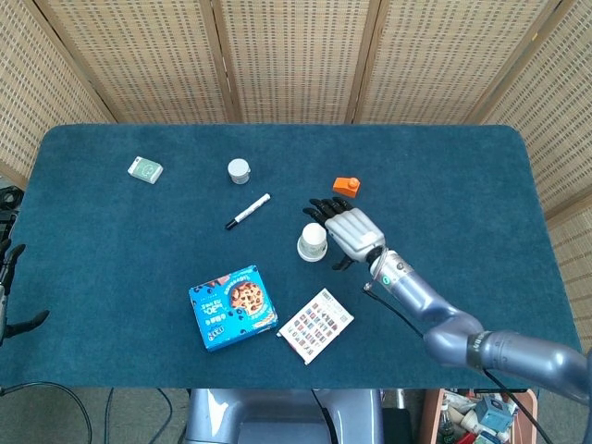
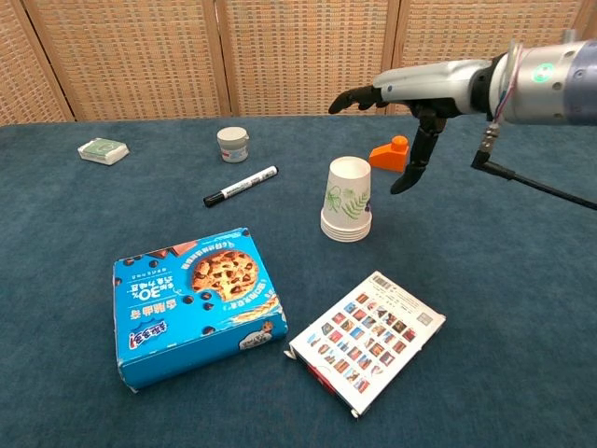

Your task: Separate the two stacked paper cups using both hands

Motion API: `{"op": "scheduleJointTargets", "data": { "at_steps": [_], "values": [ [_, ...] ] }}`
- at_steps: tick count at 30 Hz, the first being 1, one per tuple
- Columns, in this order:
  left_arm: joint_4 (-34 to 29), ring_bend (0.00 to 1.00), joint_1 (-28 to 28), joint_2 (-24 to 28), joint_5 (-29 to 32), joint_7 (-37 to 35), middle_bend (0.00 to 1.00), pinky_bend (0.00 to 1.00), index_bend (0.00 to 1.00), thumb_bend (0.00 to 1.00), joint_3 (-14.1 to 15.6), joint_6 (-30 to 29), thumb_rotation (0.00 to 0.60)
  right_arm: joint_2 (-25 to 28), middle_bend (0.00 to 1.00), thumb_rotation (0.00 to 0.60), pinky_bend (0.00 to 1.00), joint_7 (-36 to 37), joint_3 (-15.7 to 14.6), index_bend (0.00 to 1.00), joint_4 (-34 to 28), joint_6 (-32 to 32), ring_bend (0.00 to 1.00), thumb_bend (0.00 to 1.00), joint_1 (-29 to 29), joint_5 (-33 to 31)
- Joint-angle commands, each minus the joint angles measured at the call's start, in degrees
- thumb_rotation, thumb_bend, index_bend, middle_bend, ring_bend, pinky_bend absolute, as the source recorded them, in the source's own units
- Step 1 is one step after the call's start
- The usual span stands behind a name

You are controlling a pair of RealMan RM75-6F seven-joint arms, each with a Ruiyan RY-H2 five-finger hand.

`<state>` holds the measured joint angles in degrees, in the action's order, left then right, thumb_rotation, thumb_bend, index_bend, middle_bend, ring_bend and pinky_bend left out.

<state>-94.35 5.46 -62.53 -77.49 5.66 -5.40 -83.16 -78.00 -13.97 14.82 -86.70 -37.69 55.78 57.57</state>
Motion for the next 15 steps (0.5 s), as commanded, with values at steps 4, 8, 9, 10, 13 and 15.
{"op": "scheduleJointTargets", "data": {
  "at_steps": [4,8,9,10,13,15],
  "values": [
    [0.5,0.0,0.3,0.3,1.0,-0.9,0.0,0.0,0.0,0.16,-0.3,1.0,0.6,-6.2,0.0,0.6,0.0,-6.3,-2.1,0.0,6.6,1.2,0.0,0.0,5.4,-6.9],
    [0.9,0.0,0.5,0.3,1.9,-1.5,0.0,0.0,0.0,0.16,-0.6,1.8,0.6,-8.3,0.05,0.6,0.04,-7.6,-3.0,0.01,9.8,1.7,0.0,0.02,6.9,-10.7],
    [1.0,0.0,0.6,0.3,2.0,-1.5,0.0,0.0,0.0,0.16,-0.6,2.0,0.6,-8.7,0.08,0.6,0.07,-7.7,-3.2,0.03,10.4,1.8,0.01,0.03,7.2,-11.3],
    [1.1,0.0,0.7,0.3,2.1,-1.5,0.0,0.0,0.0,0.16,-0.6,2.2,0.6,-9.1,0.1,0.6,0.1,-7.9,-3.4,0.05,11.0,2.0,0.02,0.03,7.5,-11.8],
    [1.3,0.0,0.9,0.2,2.5,-1.4,0.0,0.0,0.0,0.16,-0.6,2.8,0.6,-10.3,0.15,0.6,0.16,-8.4,-3.9,0.1,13.0,1.9,0.07,0.07,8.2,-12.4],
    [1.6,0.0,1.1,0.1,2.8,-1.3,0.0,0.0,0.0,0.16,-0.7,3.3,0.6,-11.3,0.2,0.6,0.2,-8.6,-4.1,0.16,14.3,1.3,0.11,0.1,8.5,-12.5]
  ]
}}
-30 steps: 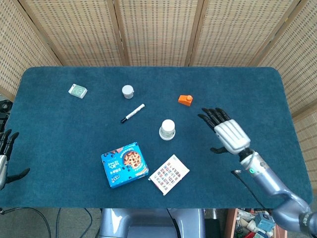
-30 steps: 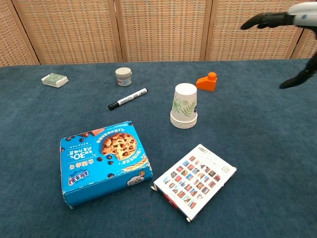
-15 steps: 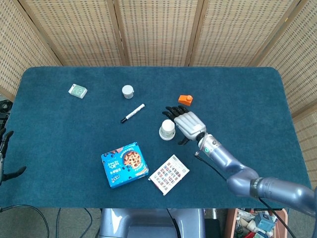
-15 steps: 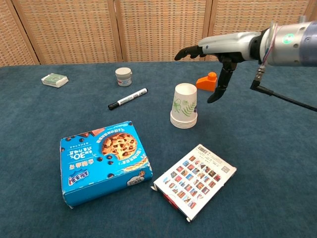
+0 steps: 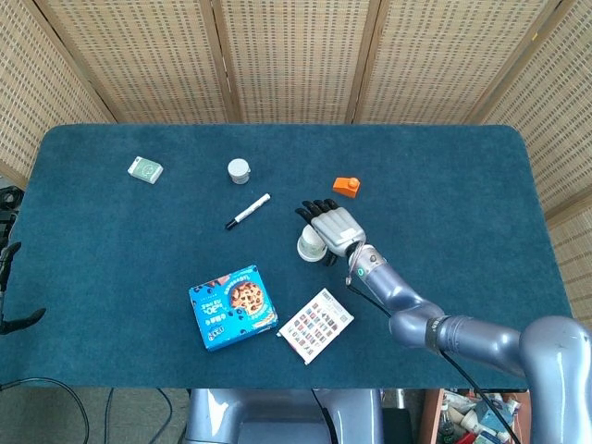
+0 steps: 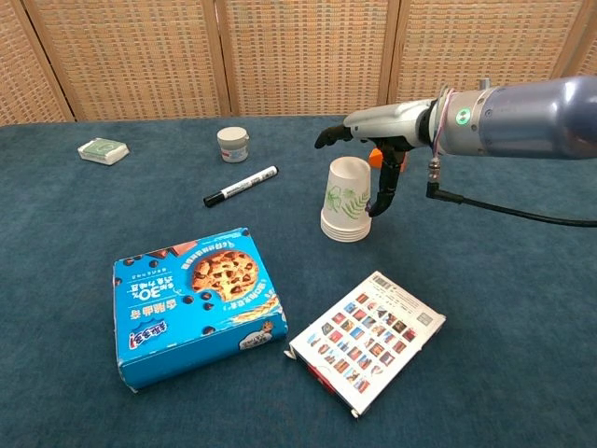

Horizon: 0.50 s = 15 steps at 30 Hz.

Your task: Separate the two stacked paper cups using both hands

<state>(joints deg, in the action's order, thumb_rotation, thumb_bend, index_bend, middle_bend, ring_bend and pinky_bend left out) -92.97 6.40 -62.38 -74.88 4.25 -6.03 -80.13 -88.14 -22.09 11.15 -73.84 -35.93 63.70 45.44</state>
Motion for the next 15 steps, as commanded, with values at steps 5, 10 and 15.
{"op": "scheduleJointTargets", "data": {
  "at_steps": [5,10,15],
  "values": [
    [0.6,0.0,0.5,-0.3,1.0,0.3,0.0,0.0,0.0,0.16,-0.2,1.0,0.6,-3.7,0.34,0.6,0.39,0.6,-0.4,0.34,5.0,-1.7,0.23,0.19,0.3,0.2],
    [0.8,0.0,0.8,-0.5,1.5,0.7,0.0,0.0,0.0,0.16,-0.2,1.7,0.6,-4.6,0.43,0.6,0.51,4.5,0.3,0.42,6.8,-1.8,0.31,0.25,-0.7,3.0],
    [0.9,0.0,0.8,-0.7,1.7,1.1,0.0,0.0,0.0,0.16,-0.2,1.6,0.6,-6.0,0.55,0.6,0.59,9.7,1.7,0.54,8.2,-4.1,0.43,0.32,-2.3,7.6]
  ]
}}
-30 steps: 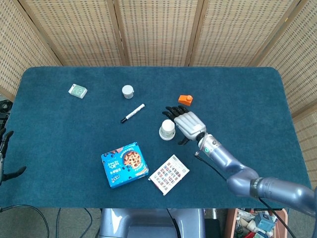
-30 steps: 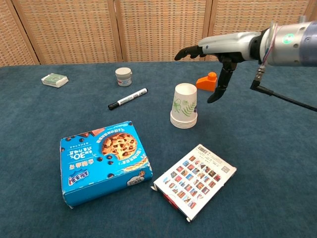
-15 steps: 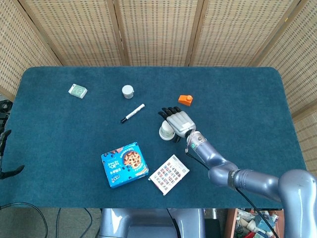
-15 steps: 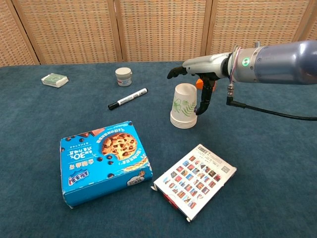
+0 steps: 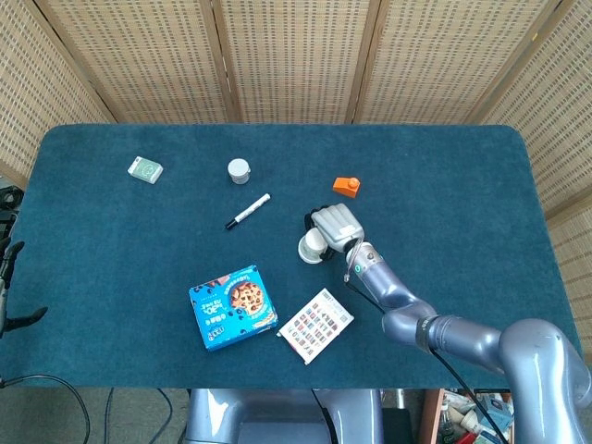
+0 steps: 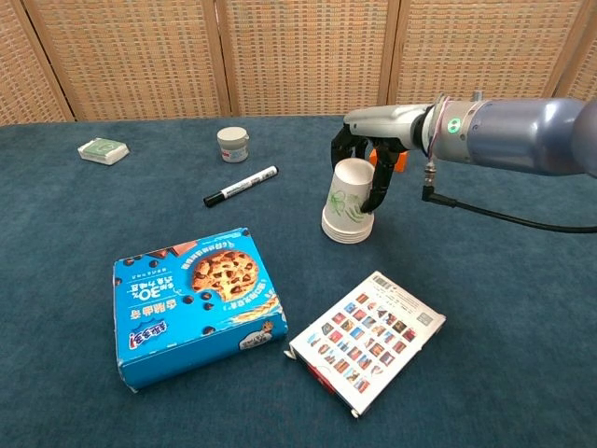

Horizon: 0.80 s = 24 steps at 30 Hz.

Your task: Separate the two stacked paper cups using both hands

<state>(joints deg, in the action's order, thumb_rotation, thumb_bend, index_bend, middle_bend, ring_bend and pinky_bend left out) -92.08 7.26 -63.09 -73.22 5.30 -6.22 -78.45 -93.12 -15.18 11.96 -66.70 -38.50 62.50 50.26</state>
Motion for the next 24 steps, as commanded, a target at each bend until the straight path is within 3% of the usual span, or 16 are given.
{"op": "scheduleJointTargets", "data": {
  "at_steps": [1,7,13,17,24],
  "values": [
    [0.0,0.0,0.0,0.0,0.0,0.1,0.0,0.0,0.0,0.16,0.0,-0.1,0.6,-1.2,0.56,0.6,0.6,3.4,1.0,0.55,1.2,-1.7,0.44,0.34,-1.3,3.3],
    [0.1,0.0,0.0,-0.1,0.0,0.2,0.0,0.0,0.0,0.16,0.1,-0.1,0.6,-0.8,0.58,0.6,0.61,7.4,2.0,0.57,0.6,-2.1,0.46,0.36,-2.5,5.5],
    [2.0,0.0,1.0,-1.0,-1.3,-1.4,0.0,0.0,0.0,0.16,-0.2,0.5,0.6,3.6,0.58,0.6,0.61,16.8,5.5,0.57,-6.9,-2.3,0.46,0.37,-5.9,5.8],
    [4.8,0.0,3.0,-2.6,-2.9,-4.3,0.0,0.0,0.0,0.16,-1.5,1.3,0.6,8.5,0.58,0.6,0.61,24.7,8.0,0.57,-12.9,-0.7,0.46,0.38,-8.9,5.5],
    [10.4,0.0,9.8,-7.0,-8.7,-7.8,0.0,0.0,0.0,0.16,-4.4,2.7,0.6,13.1,0.59,0.6,0.61,34.7,11.7,0.57,-17.2,2.3,0.46,0.39,-12.1,3.9]
  ]
}}
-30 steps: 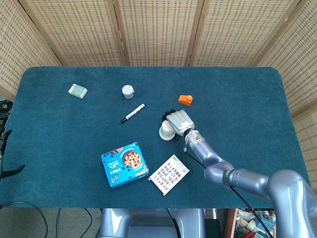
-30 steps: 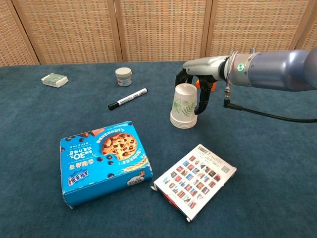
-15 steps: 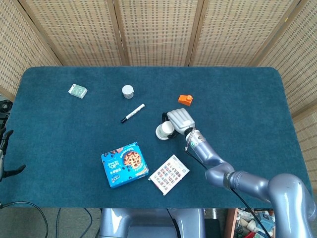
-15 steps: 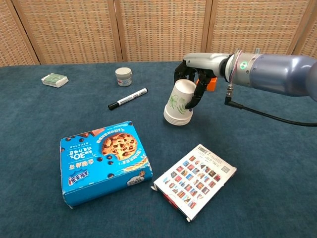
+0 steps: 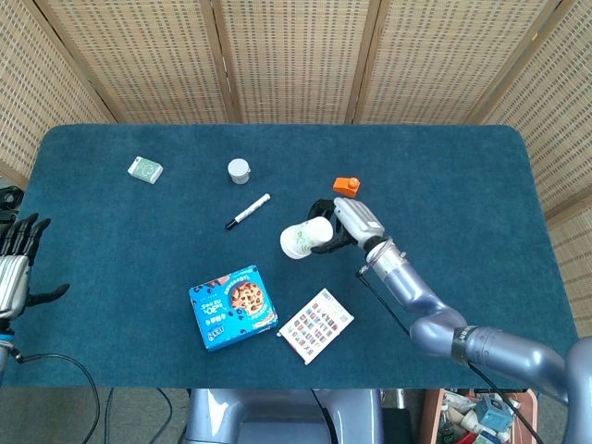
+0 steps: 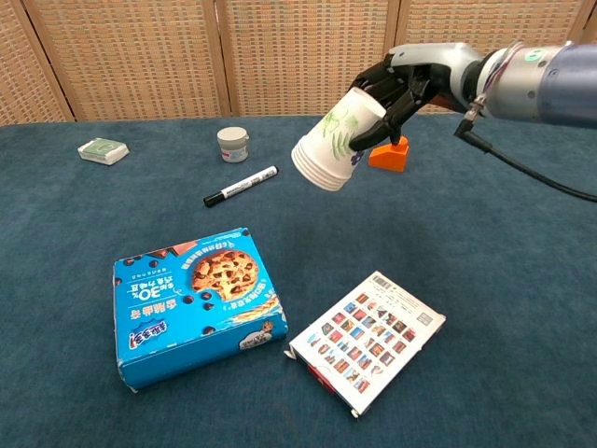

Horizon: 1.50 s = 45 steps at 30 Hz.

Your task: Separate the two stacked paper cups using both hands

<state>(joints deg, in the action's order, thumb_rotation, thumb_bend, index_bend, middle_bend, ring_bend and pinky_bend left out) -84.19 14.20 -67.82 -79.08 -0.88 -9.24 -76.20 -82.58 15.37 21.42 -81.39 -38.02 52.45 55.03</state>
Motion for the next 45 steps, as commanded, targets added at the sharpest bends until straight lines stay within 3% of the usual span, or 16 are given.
{"op": "scheduleJointTargets", "data": {
  "at_steps": [1,3,7,11,18,30,45],
  "values": [
    [3.4,0.0,4.2,-3.3,-4.2,-2.1,0.0,0.0,0.0,0.16,-1.9,0.4,0.6,2.9,0.59,0.6,0.61,5.4,2.6,0.58,-2.9,2.1,0.46,0.39,-2.4,-1.1],
    [5.3,0.0,7.1,-5.5,-6.6,-3.1,0.0,0.0,0.01,0.16,-2.8,0.7,0.6,3.5,0.59,0.6,0.61,7.2,3.1,0.58,-3.8,2.7,0.46,0.39,-3.0,-1.1],
    [10.4,0.0,12.5,-11.0,-11.5,-7.6,0.0,0.0,0.13,0.16,-3.9,0.1,0.6,4.5,0.6,0.6,0.61,10.0,3.8,0.59,-5.4,3.9,0.47,0.39,-3.9,-0.3],
    [17.2,0.0,18.0,-17.0,-15.6,-12.7,0.0,0.0,0.17,0.16,-4.1,-0.1,0.6,5.3,0.6,0.6,0.61,12.0,4.3,0.59,-6.8,4.8,0.47,0.4,-4.4,0.7],
    [23.5,0.0,25.3,-24.7,-17.6,-13.7,0.0,0.0,0.23,0.16,-4.4,1.8,0.6,5.0,0.6,0.6,0.61,13.4,4.2,0.59,-7.4,4.8,0.47,0.4,-4.6,0.3],
    [27.2,0.0,30.1,-32.5,-17.9,-10.7,0.0,0.0,0.39,0.16,-4.0,1.1,0.6,2.7,0.6,0.6,0.61,16.2,4.7,0.59,-6.3,6.3,0.47,0.41,-3.8,-4.2],
    [30.2,0.0,34.0,-36.0,-17.9,-7.2,0.0,0.0,0.45,0.26,-4.0,-1.0,0.6,2.8,0.6,0.6,0.61,17.8,4.8,0.59,-6.6,8.2,0.47,0.41,-4.1,-5.3]
  ]
}}
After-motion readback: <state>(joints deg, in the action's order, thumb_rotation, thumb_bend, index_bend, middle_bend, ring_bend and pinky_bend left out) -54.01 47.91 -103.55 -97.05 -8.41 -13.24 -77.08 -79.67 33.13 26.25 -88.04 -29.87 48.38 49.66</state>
